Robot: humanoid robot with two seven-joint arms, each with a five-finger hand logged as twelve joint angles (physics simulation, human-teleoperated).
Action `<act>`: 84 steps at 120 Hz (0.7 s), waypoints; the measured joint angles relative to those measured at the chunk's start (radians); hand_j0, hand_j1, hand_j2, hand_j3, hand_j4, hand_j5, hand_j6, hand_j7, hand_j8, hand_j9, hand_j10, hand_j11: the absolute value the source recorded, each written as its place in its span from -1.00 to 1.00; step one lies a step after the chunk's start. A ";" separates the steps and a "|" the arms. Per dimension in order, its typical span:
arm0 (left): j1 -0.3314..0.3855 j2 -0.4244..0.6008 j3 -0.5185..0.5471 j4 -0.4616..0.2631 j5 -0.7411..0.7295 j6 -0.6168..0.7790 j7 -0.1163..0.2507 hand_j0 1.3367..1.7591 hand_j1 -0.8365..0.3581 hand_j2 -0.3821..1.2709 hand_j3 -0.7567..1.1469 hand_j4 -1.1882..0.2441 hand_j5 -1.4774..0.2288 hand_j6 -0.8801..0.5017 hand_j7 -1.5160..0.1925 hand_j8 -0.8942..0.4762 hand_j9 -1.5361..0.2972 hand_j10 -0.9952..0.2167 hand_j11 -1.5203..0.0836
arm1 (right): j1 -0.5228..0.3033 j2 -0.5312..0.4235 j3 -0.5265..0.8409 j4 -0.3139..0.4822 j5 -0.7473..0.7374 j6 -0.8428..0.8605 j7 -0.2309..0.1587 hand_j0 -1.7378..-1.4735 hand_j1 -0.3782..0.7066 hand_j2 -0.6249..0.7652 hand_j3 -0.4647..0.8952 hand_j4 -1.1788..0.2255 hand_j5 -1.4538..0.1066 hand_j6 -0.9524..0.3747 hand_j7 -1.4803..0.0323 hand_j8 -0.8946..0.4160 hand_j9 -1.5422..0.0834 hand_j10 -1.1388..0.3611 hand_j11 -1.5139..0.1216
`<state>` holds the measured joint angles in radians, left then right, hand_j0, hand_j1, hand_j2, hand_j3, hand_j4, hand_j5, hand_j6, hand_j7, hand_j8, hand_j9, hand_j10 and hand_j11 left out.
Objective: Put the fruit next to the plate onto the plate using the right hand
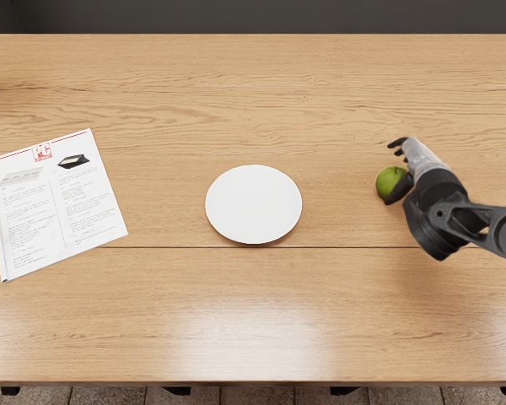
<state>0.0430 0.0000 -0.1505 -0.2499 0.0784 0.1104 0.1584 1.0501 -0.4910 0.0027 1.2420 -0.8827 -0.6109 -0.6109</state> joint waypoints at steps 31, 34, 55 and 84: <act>0.000 0.000 0.000 0.000 0.000 0.000 0.000 0.52 0.98 -0.54 -0.21 0.66 0.73 0.27 0.77 0.30 0.68 0.64 0.90 | -0.007 0.006 0.005 -0.003 0.003 0.000 0.000 -0.39 -0.01 -0.19 -0.32 0.05 0.12 -0.21 0.19 -0.25 0.18 -0.07 0.14; 0.000 0.000 0.000 0.000 0.000 0.000 0.000 0.52 0.98 -0.54 -0.21 0.66 0.73 0.27 0.77 0.30 0.68 0.64 0.90 | -0.007 0.006 0.006 -0.003 0.003 0.000 0.000 -0.39 -0.01 -0.16 -0.32 0.03 0.10 -0.22 0.17 -0.23 0.16 -0.09 0.12; 0.000 0.000 0.000 0.000 0.000 0.000 0.000 0.52 0.98 -0.54 -0.21 0.66 0.73 0.27 0.77 0.30 0.68 0.64 0.90 | -0.008 0.006 0.008 -0.001 0.004 0.000 -0.001 -0.37 0.05 0.00 -0.32 -0.12 -0.07 -0.19 0.00 -0.19 0.00 -0.23 -0.04; 0.000 0.000 0.000 0.000 0.000 0.000 0.000 0.52 0.98 -0.54 -0.21 0.66 0.73 0.27 0.77 0.30 0.68 0.64 0.90 | -0.002 -0.004 0.141 0.040 0.009 0.000 -0.001 -0.35 0.01 -0.03 -0.32 -0.21 -0.20 -0.16 -0.12 -0.14 -0.12 -0.26 -0.16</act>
<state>0.0430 0.0000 -0.1505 -0.2498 0.0784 0.1104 0.1582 1.0481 -0.4952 0.1435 1.2824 -0.8734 -0.6105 -0.6119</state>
